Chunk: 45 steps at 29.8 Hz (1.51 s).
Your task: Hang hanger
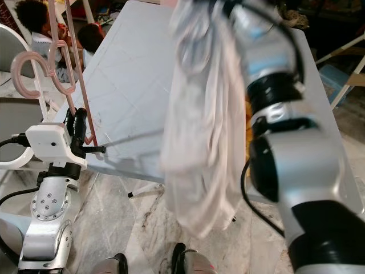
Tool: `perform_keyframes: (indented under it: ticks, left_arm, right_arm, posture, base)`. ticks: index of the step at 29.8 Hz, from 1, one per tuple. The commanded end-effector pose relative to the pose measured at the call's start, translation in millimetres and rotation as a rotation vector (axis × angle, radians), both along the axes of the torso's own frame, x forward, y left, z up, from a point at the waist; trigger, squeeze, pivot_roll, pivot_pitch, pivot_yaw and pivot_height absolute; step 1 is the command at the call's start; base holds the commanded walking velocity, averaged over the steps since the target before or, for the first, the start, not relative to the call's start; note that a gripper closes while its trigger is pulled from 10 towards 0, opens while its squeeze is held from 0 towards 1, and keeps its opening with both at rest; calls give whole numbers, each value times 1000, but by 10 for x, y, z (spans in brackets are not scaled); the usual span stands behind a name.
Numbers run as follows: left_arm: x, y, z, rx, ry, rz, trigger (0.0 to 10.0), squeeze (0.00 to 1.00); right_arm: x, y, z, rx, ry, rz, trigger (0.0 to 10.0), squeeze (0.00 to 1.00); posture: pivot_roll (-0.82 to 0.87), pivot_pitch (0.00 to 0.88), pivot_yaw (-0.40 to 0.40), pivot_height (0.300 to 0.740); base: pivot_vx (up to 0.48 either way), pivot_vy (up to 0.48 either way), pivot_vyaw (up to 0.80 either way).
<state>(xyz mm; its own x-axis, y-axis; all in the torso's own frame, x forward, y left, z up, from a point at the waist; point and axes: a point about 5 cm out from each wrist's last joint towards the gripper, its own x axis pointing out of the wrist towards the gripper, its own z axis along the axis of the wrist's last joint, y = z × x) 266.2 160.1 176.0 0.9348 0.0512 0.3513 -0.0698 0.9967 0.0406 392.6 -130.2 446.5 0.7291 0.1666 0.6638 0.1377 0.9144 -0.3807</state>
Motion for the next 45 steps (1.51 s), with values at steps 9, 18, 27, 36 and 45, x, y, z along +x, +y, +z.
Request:
perform_keyframes:
  ticks: [9, 18, 27, 36, 45]
  left_arm:
    - [-112, 102, -408, -2, 217, 77, 10000, 0]
    - [-89, 84, -404, -2, 219, 63, 10000, 0]
    - [-52, 48, -412, -1, 228, 35, 10000, 0]
    - [-9, 21, -408, -10, 223, 27, 10000, 0]
    - [13, -2, -415, -20, 218, 23, 10000, 0]
  right_arm:
    - [-156, -85, 256, -38, -204, -23, 10000, 0]
    - [221, 8, -1322, -340, 404, 265, 10000, 1000]
    - [119, -144, -1899, -560, 678, 454, 10000, 1000]
    - [14, -45, -1743, -888, 492, 397, 10000, 1000]
    - [-87, -242, -1751, -898, 516, 385, 10000, 1000]
  posture:
    - [157, 242, -155, 740]
    - [142, 241, -140, 740]
    - [126, 234, -120, 740]
    - [119, 220, -123, 740]
    - [105, 218, -124, 740]
  base:
    - [0, 0, 0]
    - [0, 0, 0]
    - [0, 0, 0]
    - [0, 0, 0]
    - [0, 0, 0]
